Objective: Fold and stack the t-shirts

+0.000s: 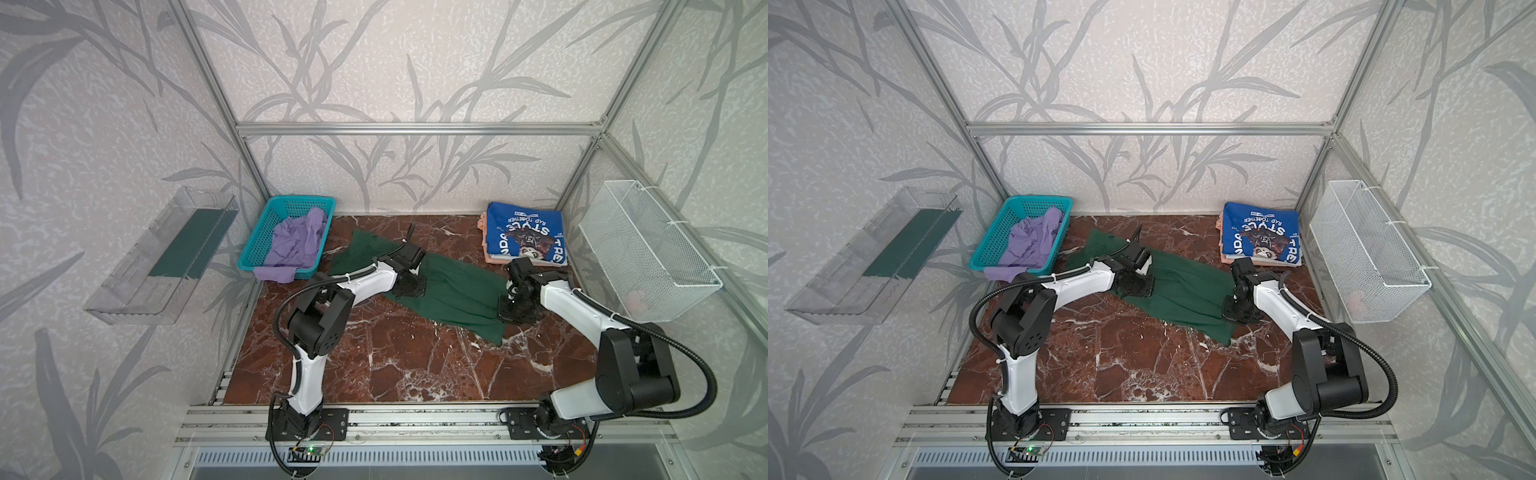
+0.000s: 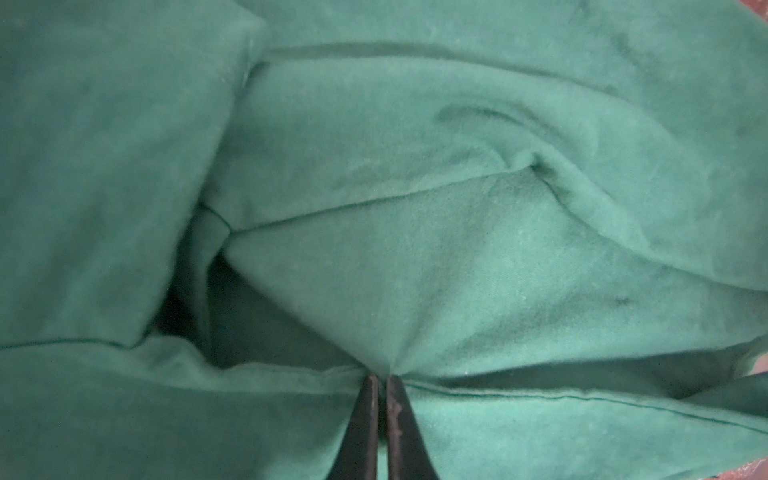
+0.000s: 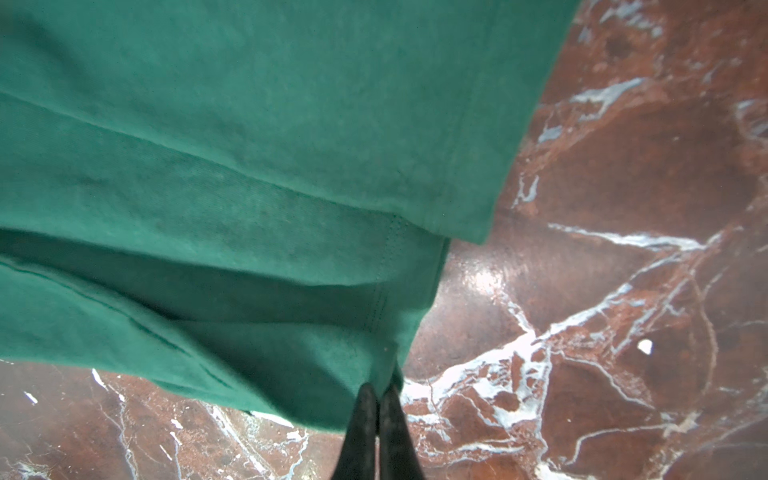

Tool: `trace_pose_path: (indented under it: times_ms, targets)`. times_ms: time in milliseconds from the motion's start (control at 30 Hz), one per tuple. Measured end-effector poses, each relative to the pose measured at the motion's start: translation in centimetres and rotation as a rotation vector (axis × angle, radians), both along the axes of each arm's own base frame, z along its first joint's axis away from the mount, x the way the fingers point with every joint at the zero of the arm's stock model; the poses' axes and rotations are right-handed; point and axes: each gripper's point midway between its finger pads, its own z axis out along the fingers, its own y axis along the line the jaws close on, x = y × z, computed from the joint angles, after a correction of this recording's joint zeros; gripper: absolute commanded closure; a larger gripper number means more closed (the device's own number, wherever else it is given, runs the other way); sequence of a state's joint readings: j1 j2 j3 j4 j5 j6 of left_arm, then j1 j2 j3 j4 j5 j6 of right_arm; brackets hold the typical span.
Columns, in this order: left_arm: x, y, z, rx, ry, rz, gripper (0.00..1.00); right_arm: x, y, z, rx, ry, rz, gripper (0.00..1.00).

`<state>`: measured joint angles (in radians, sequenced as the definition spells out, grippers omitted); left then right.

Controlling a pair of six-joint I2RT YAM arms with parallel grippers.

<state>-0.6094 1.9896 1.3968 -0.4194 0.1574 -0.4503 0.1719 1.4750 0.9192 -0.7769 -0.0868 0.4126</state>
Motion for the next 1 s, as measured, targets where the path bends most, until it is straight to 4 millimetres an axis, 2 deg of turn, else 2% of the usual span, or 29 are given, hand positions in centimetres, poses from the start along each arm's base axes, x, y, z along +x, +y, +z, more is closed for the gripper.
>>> trace_pose_path:
  times_ms: [100, 233, 500, 667, 867, 1000]
  targets:
    - [0.2, 0.1, 0.6, -0.01, -0.009, 0.013, 0.76, -0.1, -0.1, 0.0, 0.0, 0.004, -0.003, 1.0]
    - [0.2, 0.1, 1.3, -0.025, -0.021, 0.022, 0.76, -0.1, 0.0, 0.0, 0.007, 0.007, -0.003, 1.0]
    - [-0.2, -0.6, 1.3, -0.063, -0.004, 0.001, 0.75, -0.2, 0.2, -0.2, 0.019, 0.017, -0.001, 1.0]
    - [-0.6, -1.3, 1.5, -0.089, 0.004, -0.024, 0.71, 0.0, 0.4, -0.1, 0.025, 0.015, 0.0, 1.0]
    - [-1.6, -2.3, 0.4, -0.064, 0.025, -0.065, 0.65, 0.3, 0.4, 0.1, 0.027, 0.01, 0.0, 1.0]
    - [-2.4, -1.9, -1.0, 0.001, 0.042, -0.078, 0.62, 0.3, 0.4, 0.1, 0.027, 0.009, -0.001, 1.0]
